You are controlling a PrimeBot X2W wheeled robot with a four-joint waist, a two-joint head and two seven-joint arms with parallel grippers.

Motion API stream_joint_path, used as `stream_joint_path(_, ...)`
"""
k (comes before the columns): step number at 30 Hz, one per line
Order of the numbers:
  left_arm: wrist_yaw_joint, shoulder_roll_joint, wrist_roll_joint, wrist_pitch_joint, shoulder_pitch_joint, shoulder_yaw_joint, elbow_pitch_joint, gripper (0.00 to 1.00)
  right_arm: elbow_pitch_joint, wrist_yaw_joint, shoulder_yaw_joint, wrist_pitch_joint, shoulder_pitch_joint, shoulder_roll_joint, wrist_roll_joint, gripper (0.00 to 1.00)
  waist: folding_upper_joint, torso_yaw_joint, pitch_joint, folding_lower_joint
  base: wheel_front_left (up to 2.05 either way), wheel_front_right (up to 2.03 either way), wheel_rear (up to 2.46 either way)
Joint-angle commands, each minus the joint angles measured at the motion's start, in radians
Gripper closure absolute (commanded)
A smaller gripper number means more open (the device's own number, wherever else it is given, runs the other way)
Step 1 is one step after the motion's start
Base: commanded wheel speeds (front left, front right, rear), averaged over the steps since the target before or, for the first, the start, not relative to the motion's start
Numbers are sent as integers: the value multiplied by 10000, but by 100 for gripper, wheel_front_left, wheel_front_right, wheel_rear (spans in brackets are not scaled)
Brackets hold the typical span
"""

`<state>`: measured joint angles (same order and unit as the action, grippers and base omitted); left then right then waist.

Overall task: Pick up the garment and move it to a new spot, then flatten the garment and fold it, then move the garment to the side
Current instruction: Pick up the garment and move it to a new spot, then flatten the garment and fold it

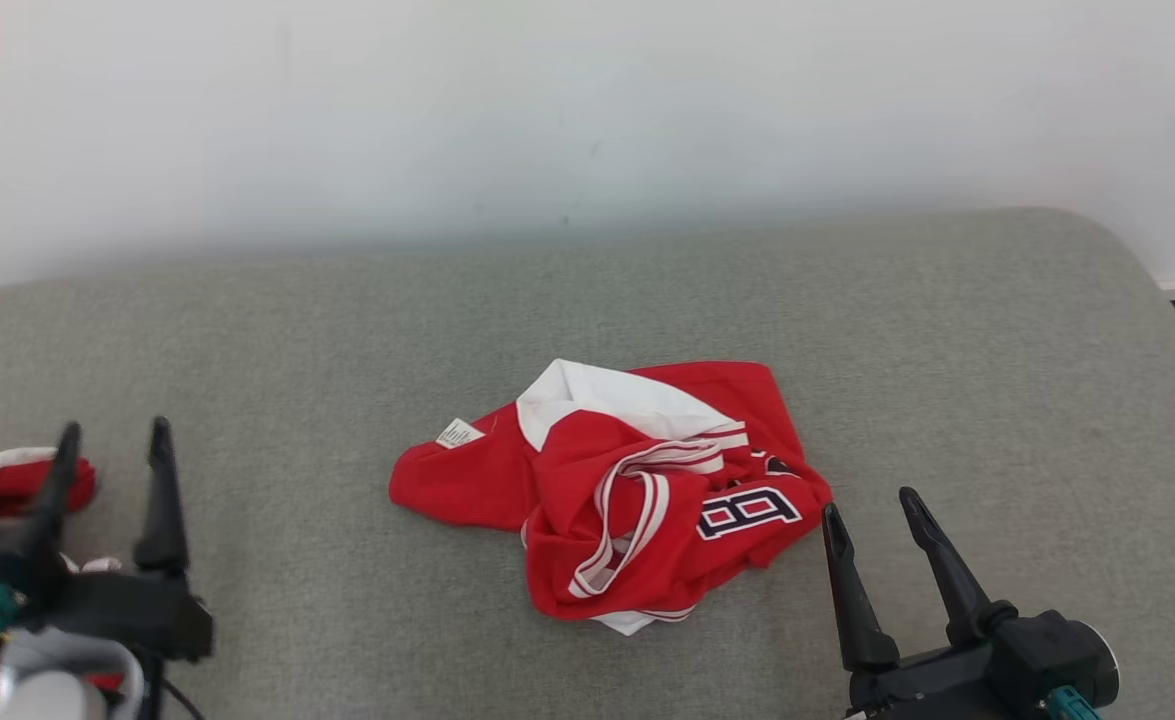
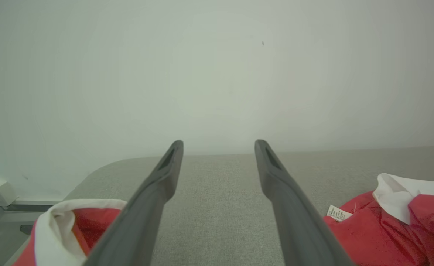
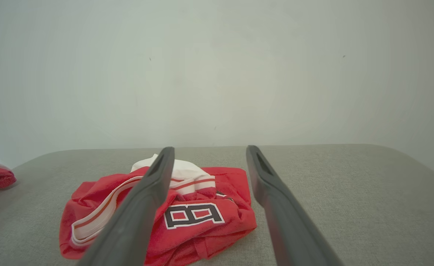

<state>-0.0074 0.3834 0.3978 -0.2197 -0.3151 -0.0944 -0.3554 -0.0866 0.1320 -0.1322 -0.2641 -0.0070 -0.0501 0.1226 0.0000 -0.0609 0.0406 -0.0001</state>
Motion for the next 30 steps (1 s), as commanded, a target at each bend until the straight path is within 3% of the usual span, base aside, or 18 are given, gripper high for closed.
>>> stream_joint_path(1,142,-256,-45,-97,435,-62,412,0,22,-25,4,-3,83,-6,76,0,0,-325,-186,1,0,0,0)
stream_joint_path(13,227,-1441,-736,-466,2378,-471,2559,0,247,-25,235,-5,316,-1,43,0,0,-820,-220,1,0,0,0)
stream_joint_path(19,265,-2299,-1239,-454,3713,279,3203,0,383,-25,78,-5,497,-7,-81,0,0,-949,-354,1,0,0,0)
stream_joint_path(25,-8,-3066,-1819,-457,4632,958,3482,0,623,-25,26,-5,831,-3,-272,0,0,-796,-590,1,0,0,0)
stream_joint_path(30,-70,-3303,-2114,-458,5121,1116,4114,0,637,-24,-932,-5,1095,-84,-1003,0,0,-555,-842,1,0,0,0)
